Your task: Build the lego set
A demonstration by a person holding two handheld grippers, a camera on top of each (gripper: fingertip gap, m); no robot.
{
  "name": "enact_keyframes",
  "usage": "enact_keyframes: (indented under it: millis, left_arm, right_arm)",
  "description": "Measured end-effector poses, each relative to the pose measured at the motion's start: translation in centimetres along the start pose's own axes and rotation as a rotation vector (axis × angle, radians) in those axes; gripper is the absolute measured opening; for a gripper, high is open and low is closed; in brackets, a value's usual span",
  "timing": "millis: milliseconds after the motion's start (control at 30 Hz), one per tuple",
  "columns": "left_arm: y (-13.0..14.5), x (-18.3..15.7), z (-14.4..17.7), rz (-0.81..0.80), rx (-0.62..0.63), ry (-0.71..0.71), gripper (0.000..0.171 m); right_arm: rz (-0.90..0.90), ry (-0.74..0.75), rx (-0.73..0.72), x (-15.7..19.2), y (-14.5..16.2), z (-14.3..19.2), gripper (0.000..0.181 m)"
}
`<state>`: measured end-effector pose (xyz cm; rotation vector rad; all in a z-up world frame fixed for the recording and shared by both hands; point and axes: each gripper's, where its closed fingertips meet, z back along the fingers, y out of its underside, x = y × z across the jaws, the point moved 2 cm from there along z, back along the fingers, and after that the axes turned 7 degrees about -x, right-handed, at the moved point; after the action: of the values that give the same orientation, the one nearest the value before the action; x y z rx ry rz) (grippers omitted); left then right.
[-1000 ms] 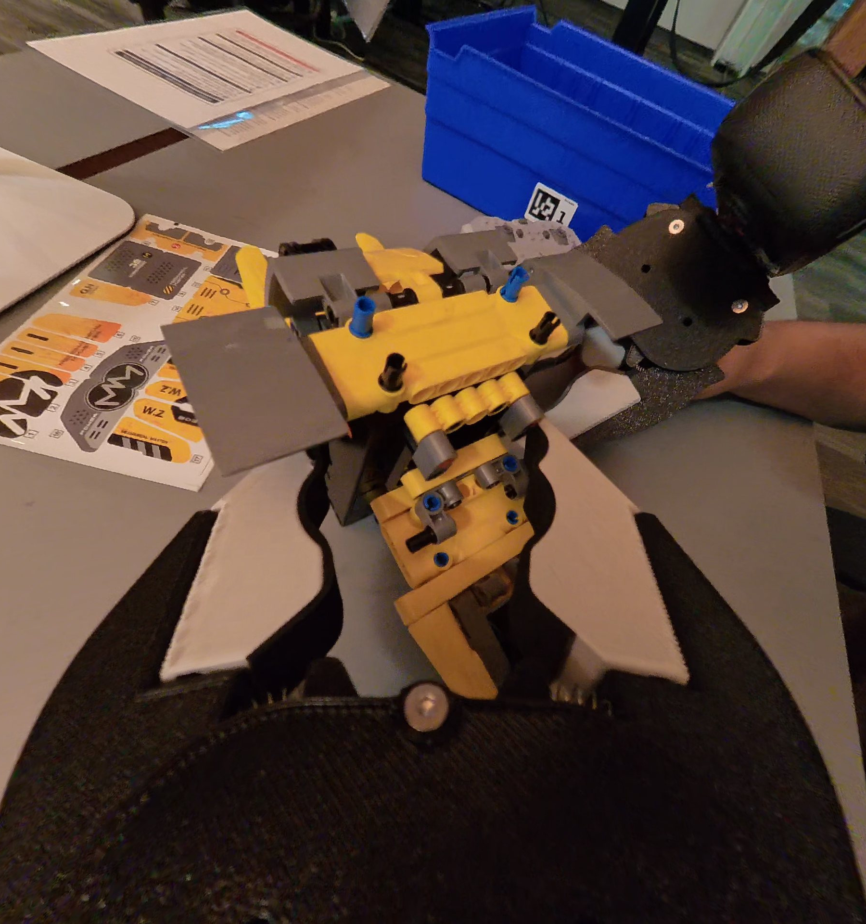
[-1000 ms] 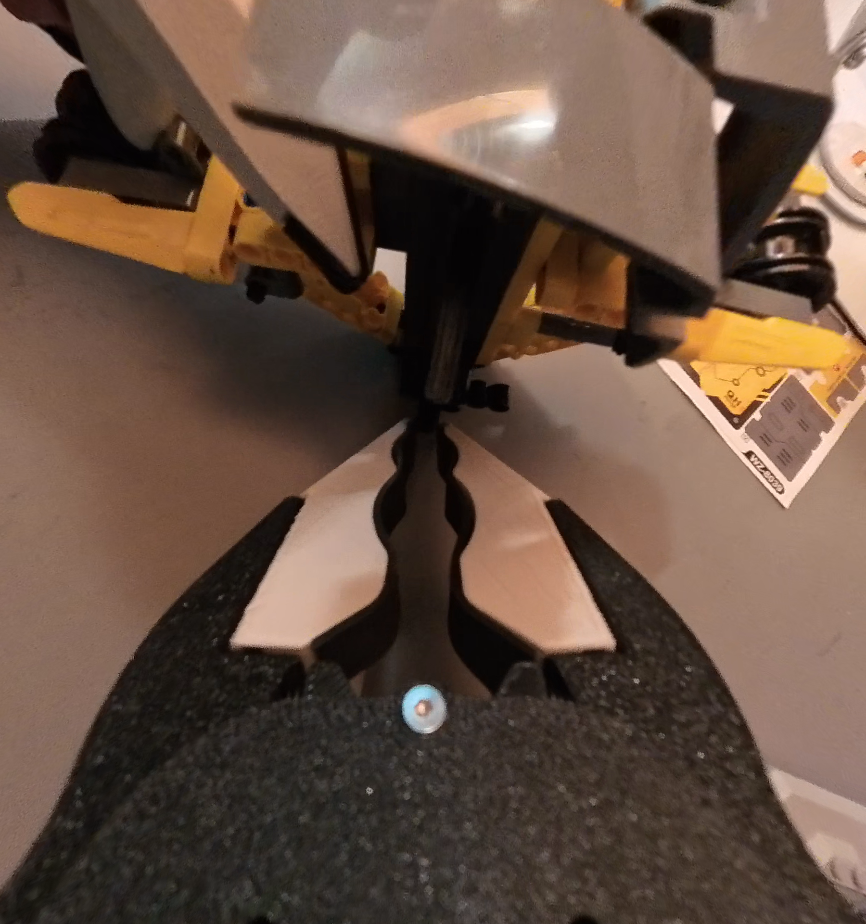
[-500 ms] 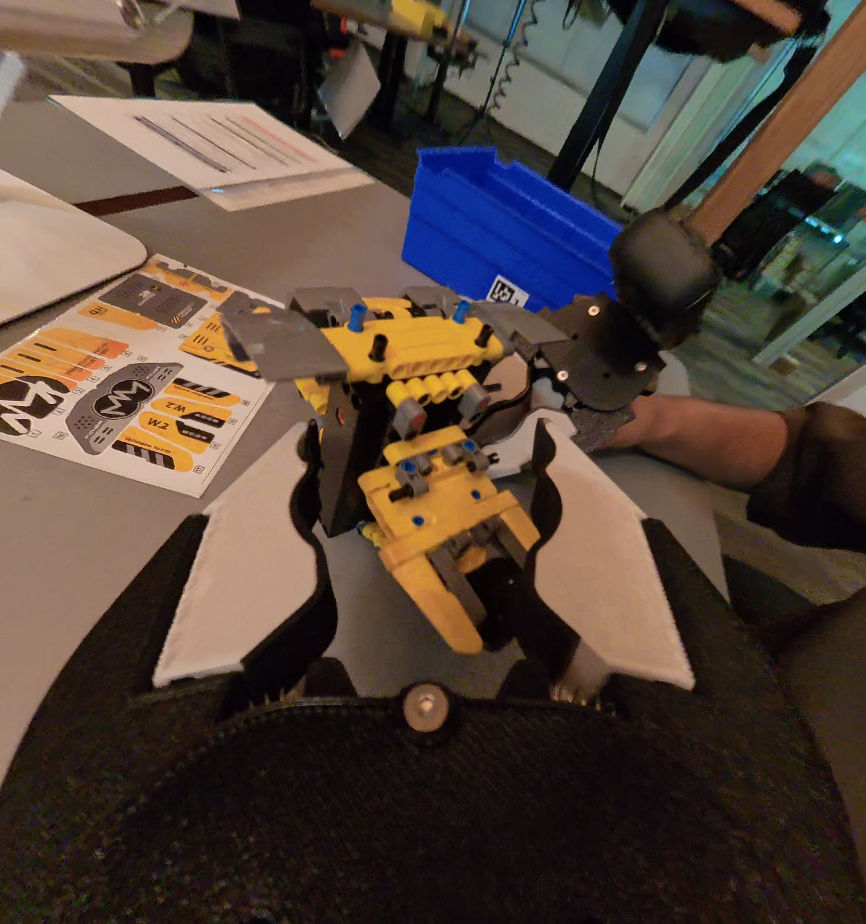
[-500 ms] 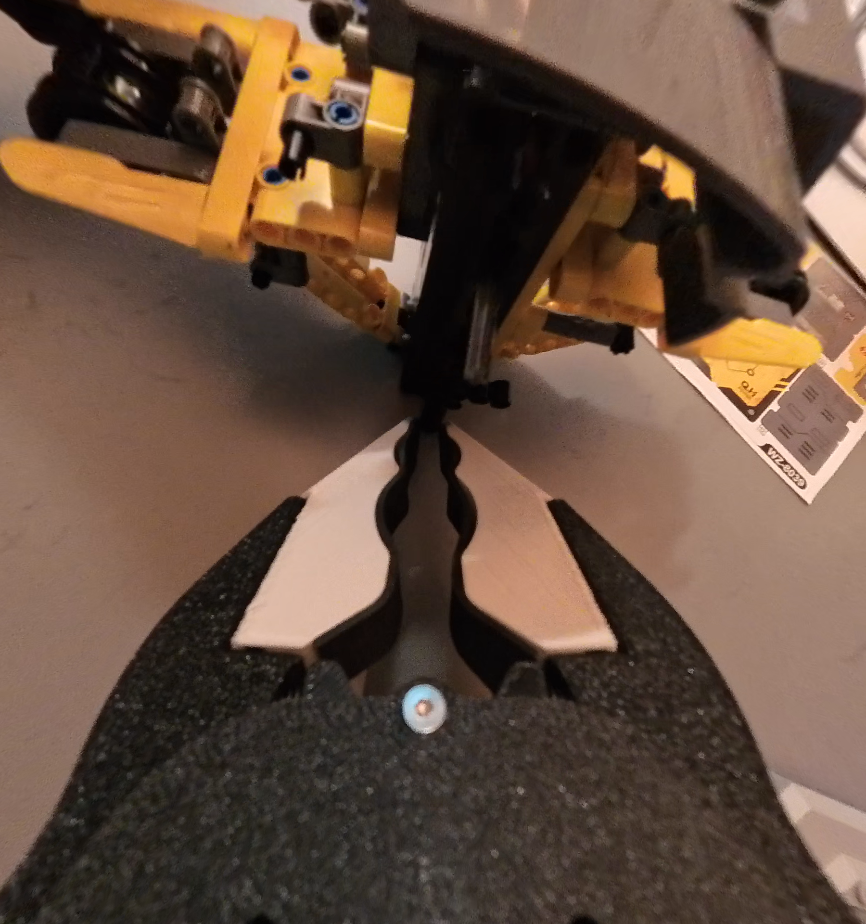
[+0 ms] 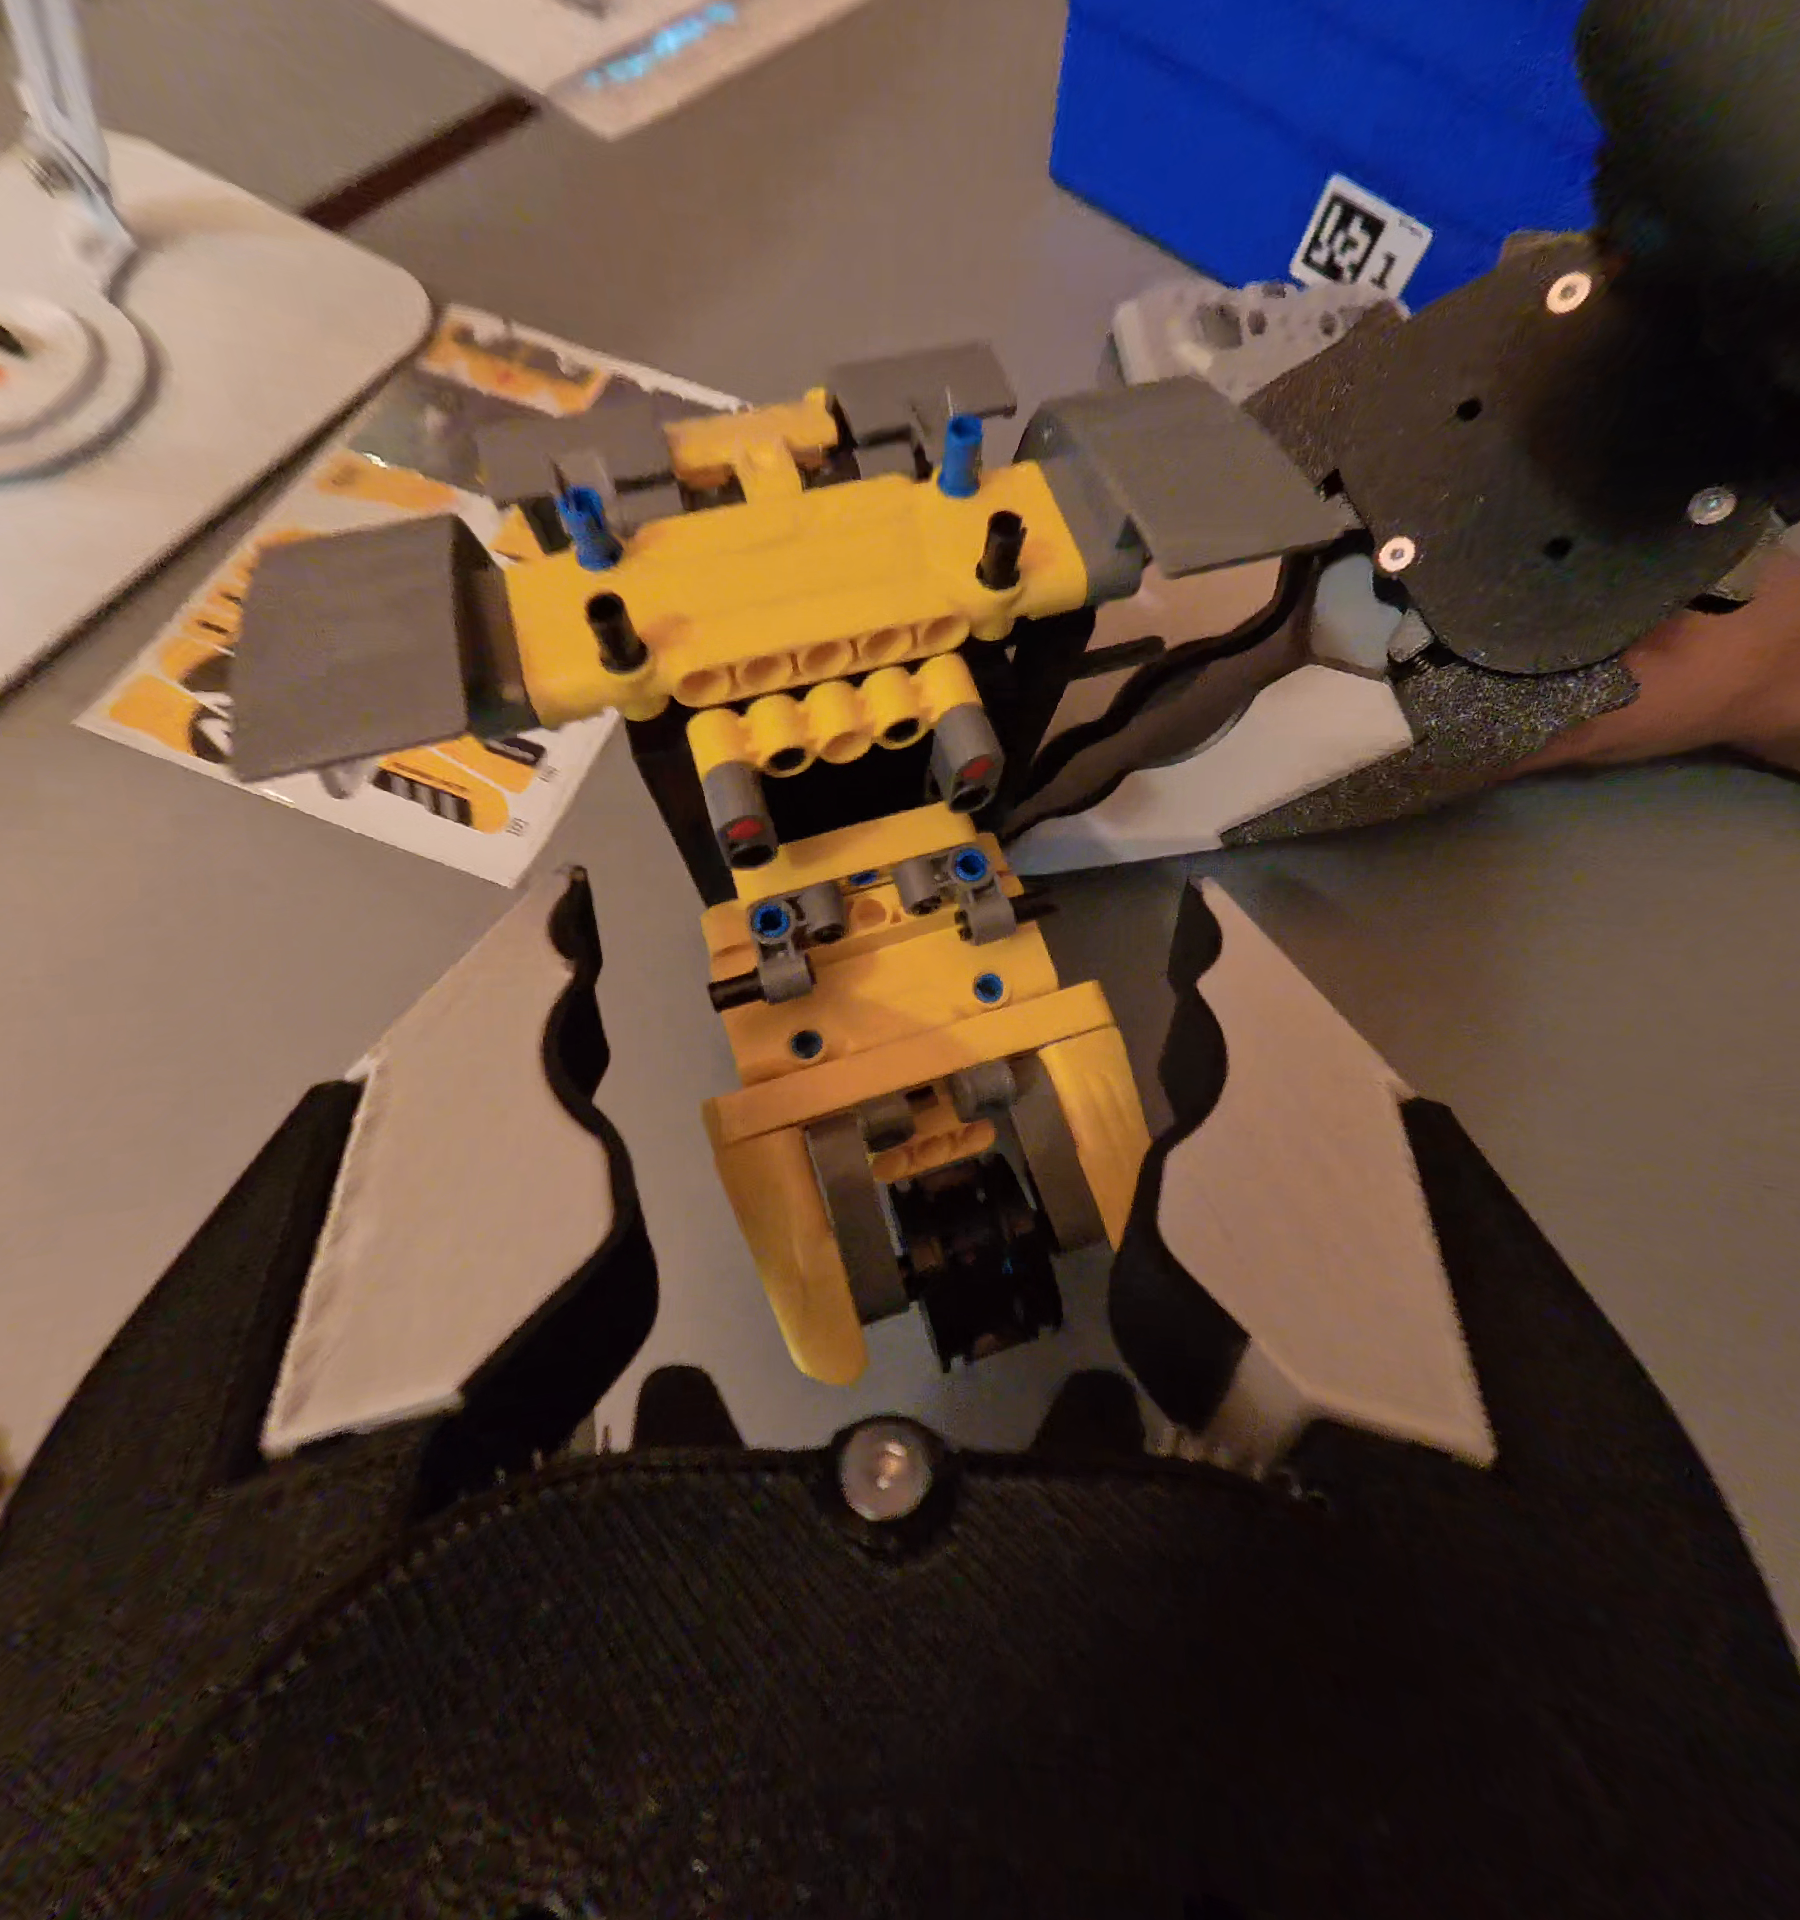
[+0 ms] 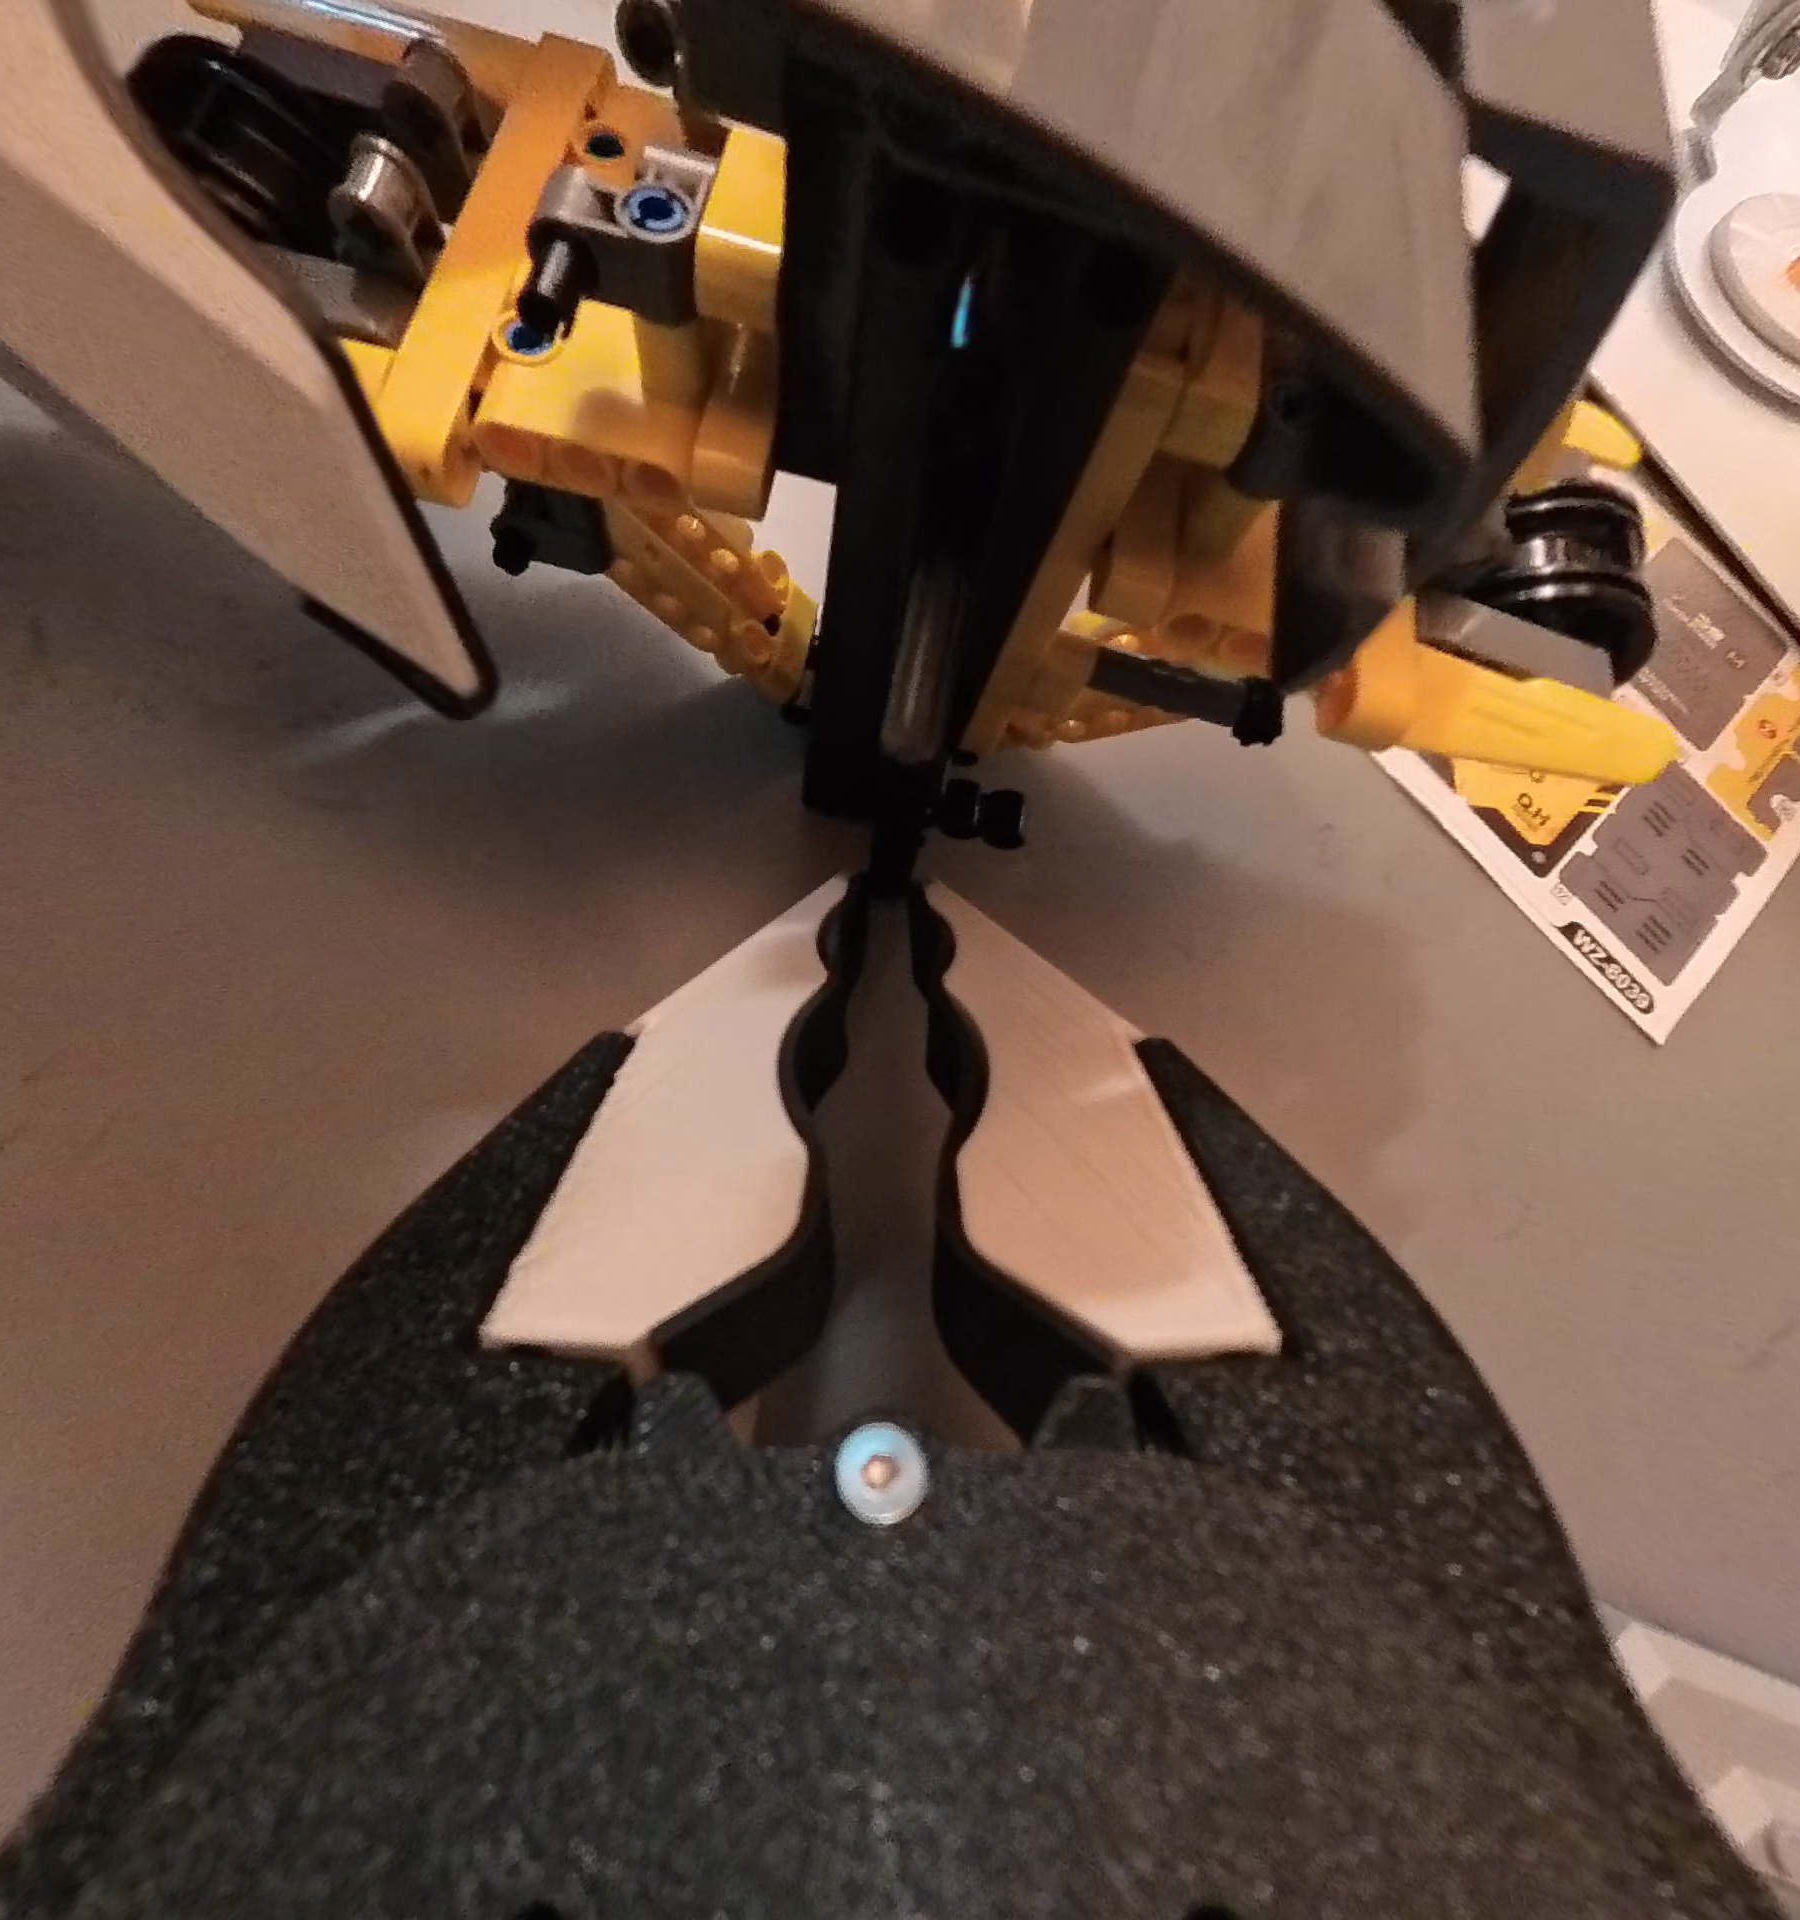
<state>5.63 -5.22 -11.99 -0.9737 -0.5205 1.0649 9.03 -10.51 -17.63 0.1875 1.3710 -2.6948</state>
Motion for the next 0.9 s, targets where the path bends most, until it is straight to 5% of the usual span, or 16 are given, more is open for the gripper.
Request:
enact_keyframes:
  millis: [200, 400, 900]
  left_arm:
    - [2.2, -0.4, -1.8, 0.055, 0.168, 0.084, 0.095]
    - [2.2, 0.1, -1.7, 0.071, 0.158, 0.079, 0.077]
    - [0.4, 1.2, -1.2, -0.024, 0.018, 0.010, 0.074]
  right_arm:
    - [0.007, -0.006, 0.001, 0.2, -0.2, -0.2, 0.008]
    - [0.003, -0.013, 0.007, 0.2, -0.1, -0.3, 0.008]
    - [-0.025, -0.031, 0.010, 0.6, -0.1, -0.2, 0.008]
